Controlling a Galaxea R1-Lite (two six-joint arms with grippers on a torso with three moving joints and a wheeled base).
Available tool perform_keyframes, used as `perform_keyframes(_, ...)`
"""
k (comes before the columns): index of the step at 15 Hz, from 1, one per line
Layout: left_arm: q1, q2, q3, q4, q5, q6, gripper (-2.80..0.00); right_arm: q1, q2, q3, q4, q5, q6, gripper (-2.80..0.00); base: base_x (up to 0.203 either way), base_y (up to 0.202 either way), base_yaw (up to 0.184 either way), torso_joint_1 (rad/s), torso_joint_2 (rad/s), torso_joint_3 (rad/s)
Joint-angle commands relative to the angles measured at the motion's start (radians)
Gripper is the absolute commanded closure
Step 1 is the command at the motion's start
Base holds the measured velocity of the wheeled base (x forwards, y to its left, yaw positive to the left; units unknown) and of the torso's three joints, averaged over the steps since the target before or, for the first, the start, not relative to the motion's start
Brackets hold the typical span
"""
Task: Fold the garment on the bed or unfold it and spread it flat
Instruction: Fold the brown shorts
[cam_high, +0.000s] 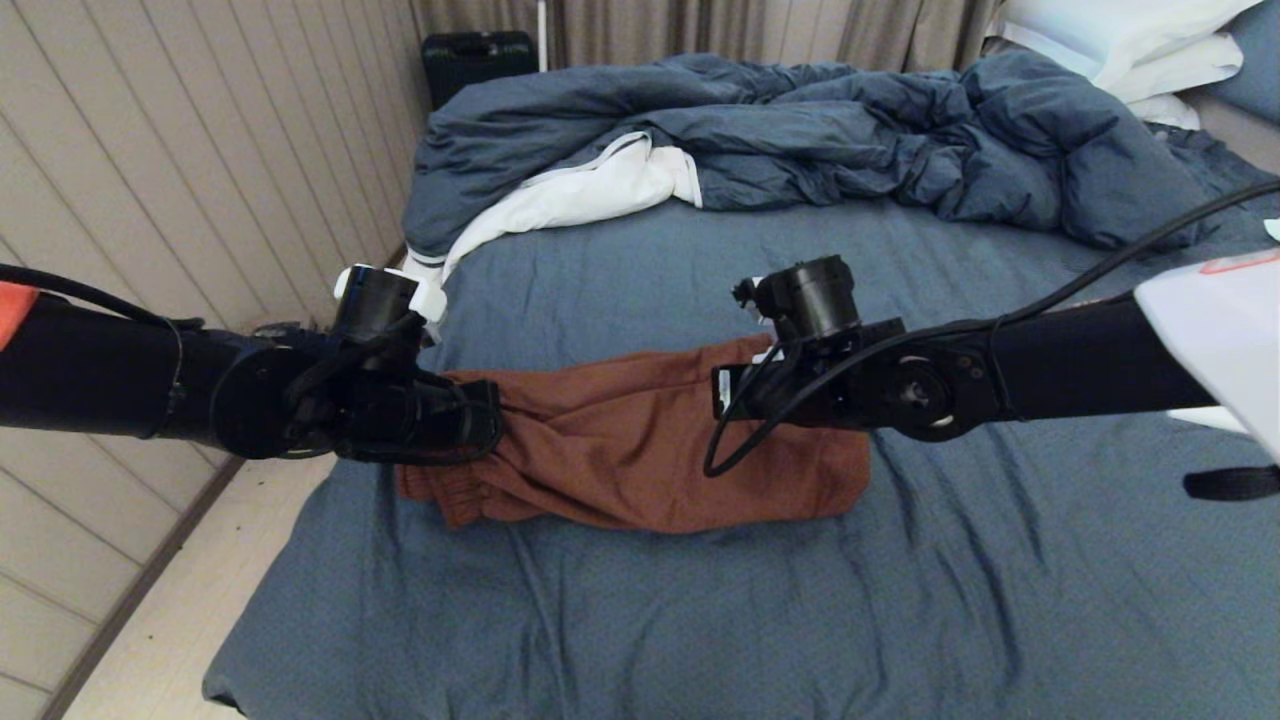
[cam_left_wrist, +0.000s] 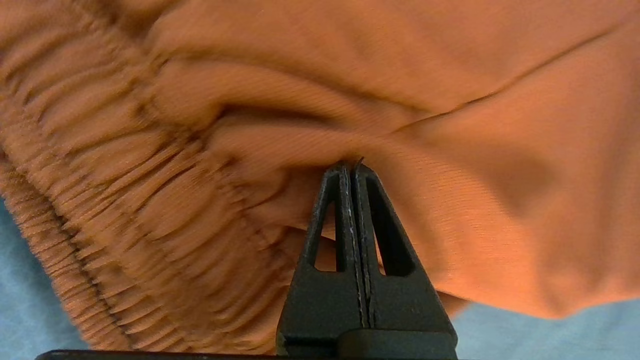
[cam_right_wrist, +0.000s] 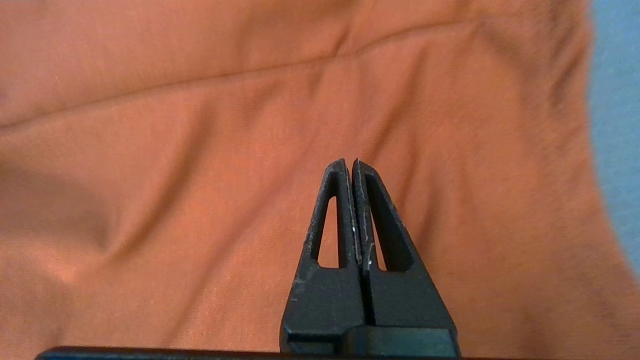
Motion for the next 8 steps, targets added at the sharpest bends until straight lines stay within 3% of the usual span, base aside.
perform_keyframes(1,0.009,0.022,0.047,0.0,-0.001,-0.004,0.0,-0.001,0.029,0.0,-0.003,0.001,0.003,0.0,0.0,0.0,0.0,0.0,0.0,0.0)
perform_keyframes(6,0.009,-0.049,0.31,-0.09,-0.012,0.007,0.0,-0.033,0.025,-0.011,-0.001,0.003,0.002,0.0,0.0,0.0,0.0,0.0,0.0,0.0)
perform_keyframes(8,0.009,-0.099,0.348,-0.128,-0.014,0.03,0.0,-0.038,0.025,-0.014,-0.001,0.003,0.002,0.0,0.0,0.0,0.0,0.0,0.0,0.0)
